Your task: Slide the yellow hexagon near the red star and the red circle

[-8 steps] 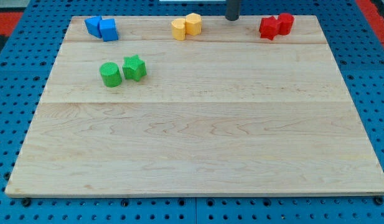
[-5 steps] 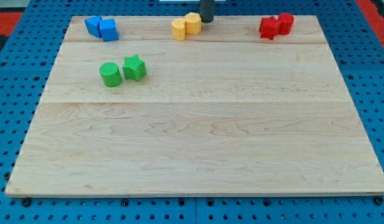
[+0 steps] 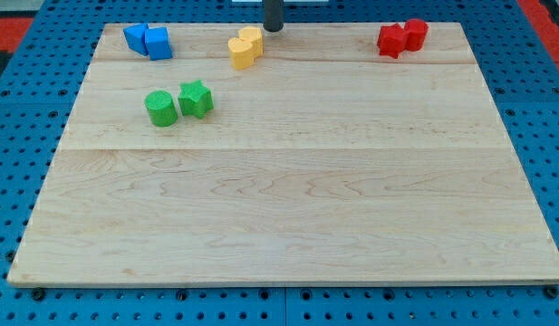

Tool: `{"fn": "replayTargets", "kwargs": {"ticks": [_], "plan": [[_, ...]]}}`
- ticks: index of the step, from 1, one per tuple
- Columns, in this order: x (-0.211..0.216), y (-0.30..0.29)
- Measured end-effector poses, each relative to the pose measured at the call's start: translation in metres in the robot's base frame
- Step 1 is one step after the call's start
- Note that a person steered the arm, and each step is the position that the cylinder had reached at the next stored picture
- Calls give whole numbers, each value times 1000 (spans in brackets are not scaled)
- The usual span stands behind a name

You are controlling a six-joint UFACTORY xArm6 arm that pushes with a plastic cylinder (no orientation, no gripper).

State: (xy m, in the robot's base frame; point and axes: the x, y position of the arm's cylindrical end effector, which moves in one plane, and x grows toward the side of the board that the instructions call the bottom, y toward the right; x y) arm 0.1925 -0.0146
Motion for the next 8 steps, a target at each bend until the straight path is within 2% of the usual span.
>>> {"fn": "replayTargets", "kwargs": {"ticks": [1, 2, 4, 6, 8], "plan": [[-1, -57], [17, -75], [67, 26], [58, 48], [96, 164]]}}
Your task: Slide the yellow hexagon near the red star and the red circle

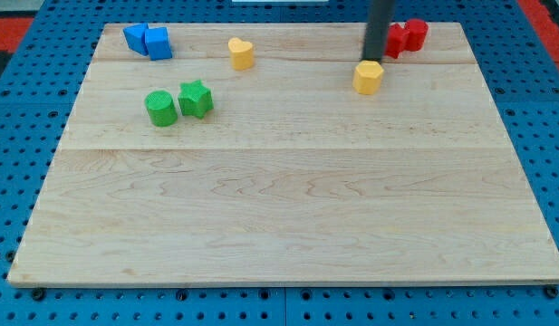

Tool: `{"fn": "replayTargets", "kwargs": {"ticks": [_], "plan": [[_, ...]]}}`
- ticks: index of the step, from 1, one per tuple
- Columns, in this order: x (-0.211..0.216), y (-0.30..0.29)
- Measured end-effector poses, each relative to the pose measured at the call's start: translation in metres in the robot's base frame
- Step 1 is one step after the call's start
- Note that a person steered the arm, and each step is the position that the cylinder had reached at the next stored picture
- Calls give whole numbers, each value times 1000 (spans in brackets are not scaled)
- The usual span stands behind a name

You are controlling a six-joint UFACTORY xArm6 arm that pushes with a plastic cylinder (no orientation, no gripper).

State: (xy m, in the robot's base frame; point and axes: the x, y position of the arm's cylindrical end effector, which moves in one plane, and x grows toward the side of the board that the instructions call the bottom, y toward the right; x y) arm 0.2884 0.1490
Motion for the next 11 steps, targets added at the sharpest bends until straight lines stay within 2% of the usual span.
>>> {"fn": "replayTargets", "kwargs": {"ticks": [2, 3, 4, 5, 6, 7, 8, 10, 11], "plan": [[-30, -51], [-12, -60], [21, -38], [24, -5], [28, -21], [59, -28], [75, -11], [35, 23], [30, 23]]}}
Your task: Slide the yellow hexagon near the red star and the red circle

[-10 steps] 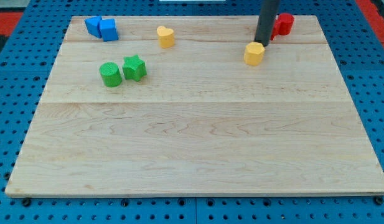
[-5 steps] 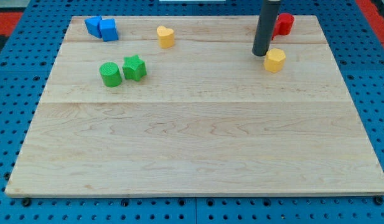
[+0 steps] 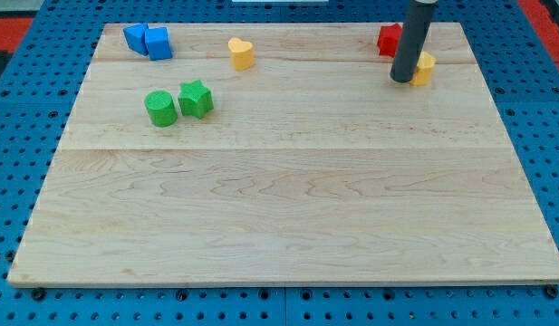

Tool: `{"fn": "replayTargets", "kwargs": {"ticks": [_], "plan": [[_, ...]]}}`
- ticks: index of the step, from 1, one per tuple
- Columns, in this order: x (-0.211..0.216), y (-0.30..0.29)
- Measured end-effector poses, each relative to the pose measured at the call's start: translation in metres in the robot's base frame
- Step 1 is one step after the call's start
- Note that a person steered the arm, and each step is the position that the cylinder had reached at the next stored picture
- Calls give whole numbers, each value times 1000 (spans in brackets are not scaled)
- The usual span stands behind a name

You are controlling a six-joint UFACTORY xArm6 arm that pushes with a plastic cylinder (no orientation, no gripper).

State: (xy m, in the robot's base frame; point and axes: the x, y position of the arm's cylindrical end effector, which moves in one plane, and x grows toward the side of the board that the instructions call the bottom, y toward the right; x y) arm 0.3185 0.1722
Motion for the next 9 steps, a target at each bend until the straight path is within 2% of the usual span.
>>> {"fn": "replayTargets", "kwargs": {"ticks": [1, 2, 4, 8, 9], "plan": [[40, 5], [51, 22], [-3, 32], [-29, 45], [-11, 45]]}}
